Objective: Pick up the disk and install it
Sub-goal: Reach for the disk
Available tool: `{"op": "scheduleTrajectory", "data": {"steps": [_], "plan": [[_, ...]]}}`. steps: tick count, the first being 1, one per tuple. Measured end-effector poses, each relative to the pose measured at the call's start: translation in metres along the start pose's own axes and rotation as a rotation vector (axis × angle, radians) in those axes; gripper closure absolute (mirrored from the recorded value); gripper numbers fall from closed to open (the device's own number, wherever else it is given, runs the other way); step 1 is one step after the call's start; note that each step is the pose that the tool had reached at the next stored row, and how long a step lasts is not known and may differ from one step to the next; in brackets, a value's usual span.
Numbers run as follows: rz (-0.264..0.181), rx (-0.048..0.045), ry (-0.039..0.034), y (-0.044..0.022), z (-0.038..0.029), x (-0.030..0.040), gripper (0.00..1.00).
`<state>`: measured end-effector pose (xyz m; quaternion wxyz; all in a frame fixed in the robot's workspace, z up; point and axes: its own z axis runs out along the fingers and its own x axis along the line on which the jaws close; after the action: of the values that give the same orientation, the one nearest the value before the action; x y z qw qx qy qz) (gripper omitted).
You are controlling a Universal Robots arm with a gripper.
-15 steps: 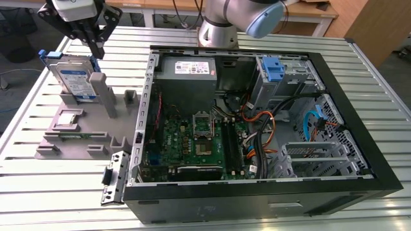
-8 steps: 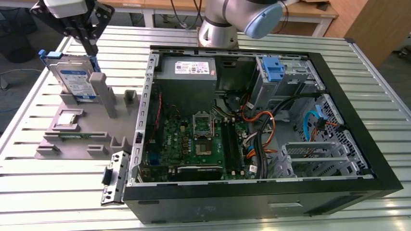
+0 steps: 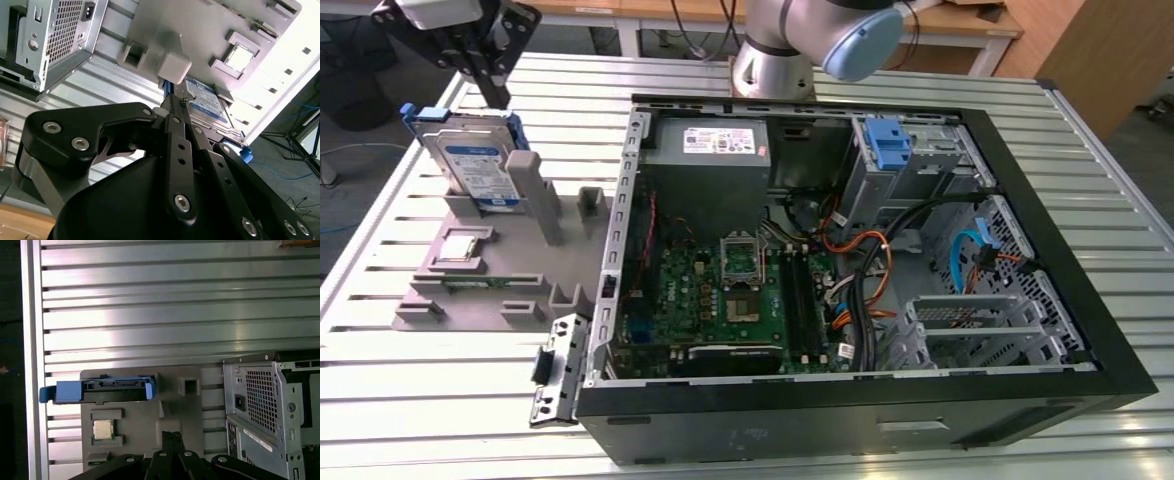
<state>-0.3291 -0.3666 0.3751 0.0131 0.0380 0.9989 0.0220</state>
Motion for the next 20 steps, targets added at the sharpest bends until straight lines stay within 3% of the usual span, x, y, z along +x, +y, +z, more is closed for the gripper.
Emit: {"op": "scheduleTrajectory", "data": {"steps": [11, 15, 20], "plan": [[0.000, 0.0005, 0.0003, 0.0256, 0.0126, 0.0266, 0.90], [0.000, 0.0013, 0.0001, 0.0298, 0.0166, 0.0405, 0.90], [0.000, 0.0061, -0.0002, 0.0309, 0.0239, 0.0493, 0.90]]}}
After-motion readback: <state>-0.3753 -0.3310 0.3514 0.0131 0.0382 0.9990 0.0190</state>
